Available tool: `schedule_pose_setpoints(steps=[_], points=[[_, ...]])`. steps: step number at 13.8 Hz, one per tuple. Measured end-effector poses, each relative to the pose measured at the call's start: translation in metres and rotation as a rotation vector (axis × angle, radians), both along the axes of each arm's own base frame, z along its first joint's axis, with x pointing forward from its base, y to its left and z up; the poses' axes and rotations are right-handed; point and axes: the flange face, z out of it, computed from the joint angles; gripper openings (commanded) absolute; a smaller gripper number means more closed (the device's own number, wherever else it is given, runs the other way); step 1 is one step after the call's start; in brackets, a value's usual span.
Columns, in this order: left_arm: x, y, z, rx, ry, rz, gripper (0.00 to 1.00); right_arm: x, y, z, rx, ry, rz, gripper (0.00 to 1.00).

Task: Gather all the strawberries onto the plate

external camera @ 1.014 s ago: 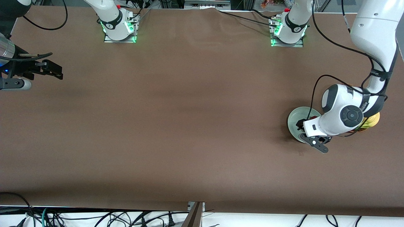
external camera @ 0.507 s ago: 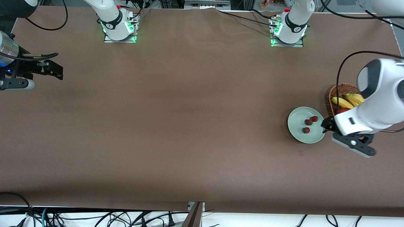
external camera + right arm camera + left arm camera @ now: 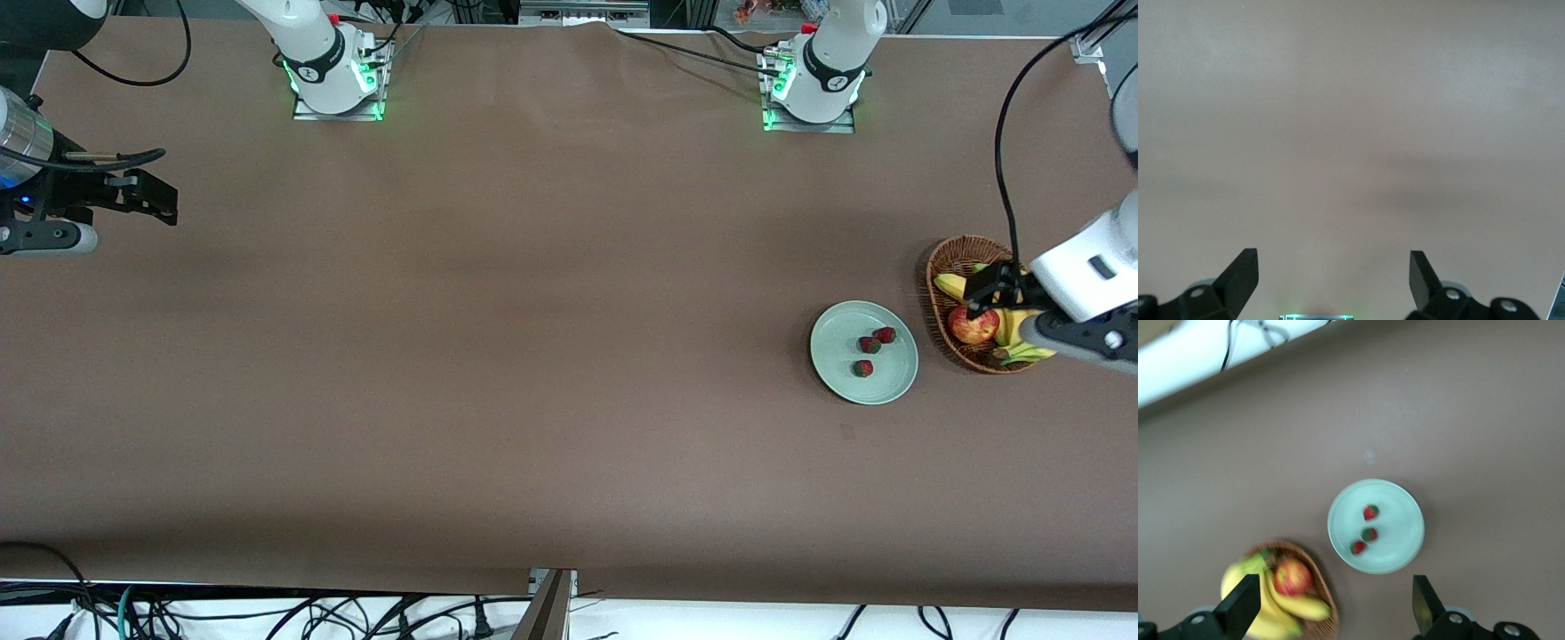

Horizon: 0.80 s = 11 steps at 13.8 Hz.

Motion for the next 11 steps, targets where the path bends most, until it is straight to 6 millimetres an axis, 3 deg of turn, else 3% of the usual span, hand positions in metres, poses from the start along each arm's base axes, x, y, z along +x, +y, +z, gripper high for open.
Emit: schedule_pose_setpoints(steps=[3,5,8,11], points=[[-0.036,-0.002,0.022,-0.048,-0.005,0.156,1.0,0.0,0.0,0.0,0.0,0.0,0.0,1.0],[-0.055,0.003,0.021,-0.043,-0.053,0.174,1.0,0.0,0.0,0.0,0.0,0.0,0.001,1.0],[-0.081,-0.012,0.012,-0.039,-0.076,0.154,1.0,0.0,0.0,0.0,0.0,0.0,0.001,1.0],[-0.089,-0.02,0.008,-0.039,-0.065,0.148,1.0,0.0,0.0,0.0,0.0,0.0,0.001,1.0]])
